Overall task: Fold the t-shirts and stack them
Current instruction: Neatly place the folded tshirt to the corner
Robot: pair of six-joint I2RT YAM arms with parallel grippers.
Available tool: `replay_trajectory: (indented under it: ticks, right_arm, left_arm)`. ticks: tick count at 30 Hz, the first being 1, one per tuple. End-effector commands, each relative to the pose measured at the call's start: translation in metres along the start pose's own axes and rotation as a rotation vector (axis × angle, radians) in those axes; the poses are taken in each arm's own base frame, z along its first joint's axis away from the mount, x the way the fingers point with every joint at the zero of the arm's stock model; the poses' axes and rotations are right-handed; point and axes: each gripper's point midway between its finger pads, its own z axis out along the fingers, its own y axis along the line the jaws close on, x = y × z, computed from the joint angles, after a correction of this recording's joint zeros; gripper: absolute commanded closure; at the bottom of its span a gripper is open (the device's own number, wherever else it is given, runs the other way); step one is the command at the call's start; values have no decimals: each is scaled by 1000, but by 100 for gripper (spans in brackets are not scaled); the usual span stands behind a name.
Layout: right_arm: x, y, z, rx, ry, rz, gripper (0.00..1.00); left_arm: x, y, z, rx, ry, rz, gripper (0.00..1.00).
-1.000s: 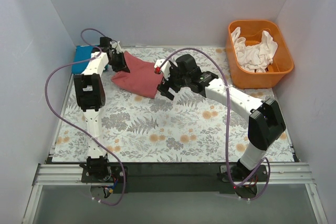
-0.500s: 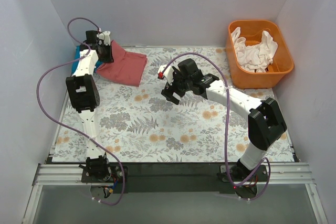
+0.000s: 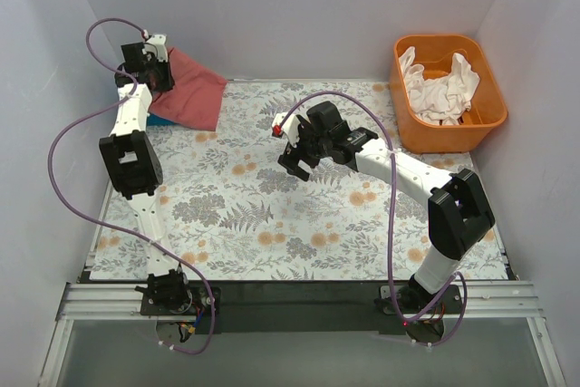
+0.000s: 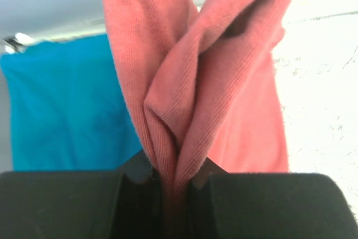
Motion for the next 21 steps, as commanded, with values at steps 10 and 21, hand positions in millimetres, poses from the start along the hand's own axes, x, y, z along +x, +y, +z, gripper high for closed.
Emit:
replay_trajectory:
  ticks: [10,21]
  right_arm:
    - [2,-1,-4,11,0,-23,2]
    - [4,-1,-2,7,6,-27,2]
  left_arm:
    - [-116,6,-75,-57,-289,137,100]
    - [-102,10,-92,-63,-240,147,100]
